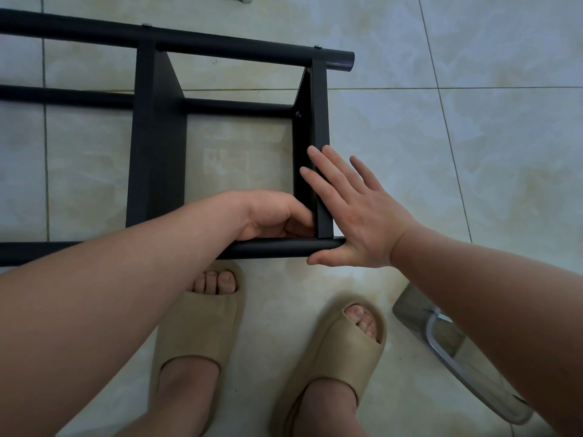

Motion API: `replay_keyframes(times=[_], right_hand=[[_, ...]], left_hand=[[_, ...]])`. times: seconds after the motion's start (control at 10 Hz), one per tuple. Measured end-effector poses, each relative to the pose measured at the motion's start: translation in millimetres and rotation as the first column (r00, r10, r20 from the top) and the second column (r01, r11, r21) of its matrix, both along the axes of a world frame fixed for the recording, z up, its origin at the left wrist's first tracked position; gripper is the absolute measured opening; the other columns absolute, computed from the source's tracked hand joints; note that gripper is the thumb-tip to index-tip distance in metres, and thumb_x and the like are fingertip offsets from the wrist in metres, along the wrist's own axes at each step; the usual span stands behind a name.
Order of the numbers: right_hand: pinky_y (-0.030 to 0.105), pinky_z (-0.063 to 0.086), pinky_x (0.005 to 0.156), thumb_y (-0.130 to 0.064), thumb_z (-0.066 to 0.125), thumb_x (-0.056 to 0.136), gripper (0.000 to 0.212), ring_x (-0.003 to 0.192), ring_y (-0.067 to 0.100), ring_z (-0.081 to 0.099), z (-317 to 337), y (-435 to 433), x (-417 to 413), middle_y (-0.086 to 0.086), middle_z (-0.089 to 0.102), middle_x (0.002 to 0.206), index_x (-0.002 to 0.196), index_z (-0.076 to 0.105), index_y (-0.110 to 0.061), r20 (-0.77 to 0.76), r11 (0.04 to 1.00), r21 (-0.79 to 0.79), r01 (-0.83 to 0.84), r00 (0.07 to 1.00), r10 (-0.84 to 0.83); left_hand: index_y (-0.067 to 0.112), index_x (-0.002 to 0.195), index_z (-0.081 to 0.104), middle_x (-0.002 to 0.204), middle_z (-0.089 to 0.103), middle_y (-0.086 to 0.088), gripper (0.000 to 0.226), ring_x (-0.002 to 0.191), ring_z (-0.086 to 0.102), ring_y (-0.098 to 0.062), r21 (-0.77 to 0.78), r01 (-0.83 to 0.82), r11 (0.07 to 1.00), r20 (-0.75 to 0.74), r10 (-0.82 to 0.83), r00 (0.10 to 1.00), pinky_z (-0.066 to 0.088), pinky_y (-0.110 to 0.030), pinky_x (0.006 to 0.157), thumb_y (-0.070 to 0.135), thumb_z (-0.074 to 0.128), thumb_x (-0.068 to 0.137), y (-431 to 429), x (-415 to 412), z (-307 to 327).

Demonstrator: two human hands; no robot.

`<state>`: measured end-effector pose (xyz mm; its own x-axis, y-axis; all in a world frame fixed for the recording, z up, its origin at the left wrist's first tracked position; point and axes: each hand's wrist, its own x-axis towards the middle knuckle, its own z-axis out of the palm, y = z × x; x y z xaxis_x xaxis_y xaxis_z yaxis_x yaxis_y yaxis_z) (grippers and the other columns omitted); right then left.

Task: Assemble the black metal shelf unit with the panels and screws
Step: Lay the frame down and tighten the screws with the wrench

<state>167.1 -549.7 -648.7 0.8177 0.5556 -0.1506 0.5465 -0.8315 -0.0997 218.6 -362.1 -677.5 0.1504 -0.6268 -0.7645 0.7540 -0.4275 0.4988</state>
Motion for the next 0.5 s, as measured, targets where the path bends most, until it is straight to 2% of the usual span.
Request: replay_keyframes(times=[0.1, 0.2, 0.3, 0.4, 0.5], right_hand=[[0.059, 0.017, 0.122, -0.090, 0.037, 0.078, 0.119, 0.157, 0.030, 0.002, 0.3, -0.1, -0.2, 0.014, 0.005, 0.169, 0.160, 0.019, -0.006, -0.004, 1.000, 0.004, 0.003, 1.000, -0.003], [0.058, 0.017, 0.123, -0.090, 0.037, 0.078, 0.119, 0.157, 0.030, 0.003, 0.4, -0.2, -0.5, 0.015, 0.006, 0.169, 0.160, 0.019, -0.006, -0.001, 1.000, 0.008, 0.002, 1.000, -0.002], [0.058, 0.017, 0.123, -0.090, 0.038, 0.078, 0.119, 0.157, 0.030, 0.003, 0.6, -0.2, -0.5, 0.015, 0.006, 0.169, 0.160, 0.019, -0.006, -0.001, 1.000, 0.004, 0.003, 1.000, -0.003], [0.058, 0.017, 0.123, -0.090, 0.038, 0.078, 0.119, 0.157, 0.030, 0.003, 0.8, 0.0, -0.1, 0.014, 0.006, 0.169, 0.160, 0.019, -0.006, -0.007, 1.000, -0.002, 0.004, 1.000, -0.004], [0.058, 0.017, 0.123, -0.090, 0.038, 0.078, 0.119, 0.157, 0.030, 0.003, 0.8, 0.4, -0.1, 0.014, 0.005, 0.169, 0.160, 0.019, -0.006, -0.008, 1.000, -0.003, 0.004, 1.000, -0.004]], left_hand=[[0.013, 0.074, 0.075, 0.084, 0.073, -0.010, 0.033, 0.076, 0.070, -0.020, -0.061, -0.007, 0.998, 0.001, 0.007, 1.000, 0.056, -0.028, 0.071, 0.001, 0.050, 0.091, 0.9, -0.1, -0.1], [0.017, 0.070, 0.077, 0.081, 0.073, -0.007, 0.036, 0.076, 0.070, -0.018, -0.052, 0.028, 0.998, 0.043, -0.025, 0.999, 0.055, -0.029, 0.074, 0.003, 0.053, 0.092, 0.9, -0.7, -1.4], [0.013, 0.082, 0.076, 0.090, 0.072, -0.013, 0.020, 0.087, 0.066, -0.026, 0.019, 0.065, 0.998, 0.085, -0.067, 0.994, 0.048, -0.040, 0.090, 0.007, 0.059, 0.090, 0.1, -1.8, -1.3], [0.018, 0.066, 0.077, 0.079, 0.073, -0.008, 0.036, 0.077, 0.070, -0.022, -0.006, 0.038, 0.999, 0.099, -0.037, 0.994, 0.050, -0.038, 0.085, -0.001, 0.058, 0.089, 1.0, -1.7, -4.6], [0.021, 0.061, 0.077, 0.075, 0.072, -0.006, 0.048, 0.073, 0.070, -0.019, -0.047, 0.008, 0.999, 0.069, -0.005, 0.998, 0.053, -0.035, 0.082, -0.008, 0.052, 0.090, 2.2, -1.4, -4.6]])
